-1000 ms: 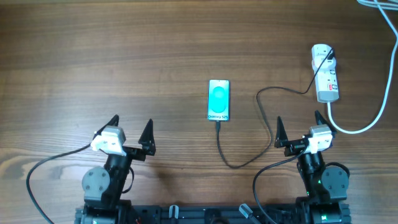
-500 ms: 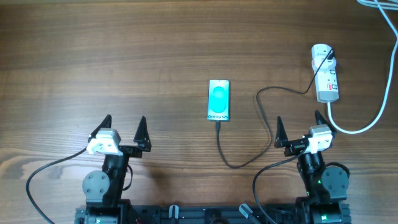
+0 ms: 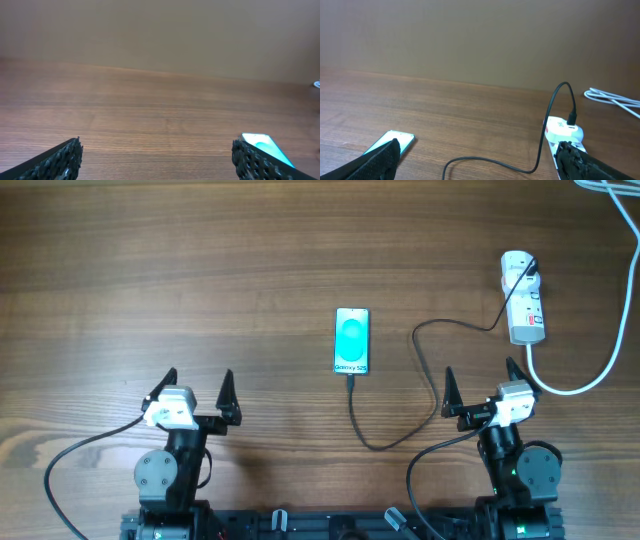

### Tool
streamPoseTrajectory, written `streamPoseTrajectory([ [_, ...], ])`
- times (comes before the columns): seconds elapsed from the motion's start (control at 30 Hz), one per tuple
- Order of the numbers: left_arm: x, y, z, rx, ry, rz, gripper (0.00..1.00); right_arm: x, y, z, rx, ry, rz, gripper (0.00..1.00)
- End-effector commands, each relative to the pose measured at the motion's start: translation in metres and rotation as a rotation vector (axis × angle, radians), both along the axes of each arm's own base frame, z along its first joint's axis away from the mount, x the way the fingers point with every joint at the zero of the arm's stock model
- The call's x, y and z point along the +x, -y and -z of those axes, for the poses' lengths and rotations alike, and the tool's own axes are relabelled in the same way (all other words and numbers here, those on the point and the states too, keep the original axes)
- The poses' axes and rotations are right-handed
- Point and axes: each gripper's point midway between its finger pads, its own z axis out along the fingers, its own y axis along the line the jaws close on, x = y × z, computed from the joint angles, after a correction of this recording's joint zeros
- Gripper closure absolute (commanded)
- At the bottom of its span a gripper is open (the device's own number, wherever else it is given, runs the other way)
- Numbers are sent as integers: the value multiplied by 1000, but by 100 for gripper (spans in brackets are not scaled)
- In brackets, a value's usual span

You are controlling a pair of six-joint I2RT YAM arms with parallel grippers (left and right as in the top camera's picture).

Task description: Plug charger to phone and switch on socket

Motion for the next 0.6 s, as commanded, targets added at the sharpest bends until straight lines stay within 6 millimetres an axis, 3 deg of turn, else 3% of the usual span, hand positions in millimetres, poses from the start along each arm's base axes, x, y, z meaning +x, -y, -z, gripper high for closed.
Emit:
streamPoseTrajectory([
  [0.0,0,-11,3,58,0,-55,0,0,1,-2,16,9,8,0],
  [0.13,0,-15,2,141,4,-74,0,0,1,-2,16,9,8,0],
  [0.57,0,-17,2,137,3,-83,0,0,1,-2,16,10,8,0],
])
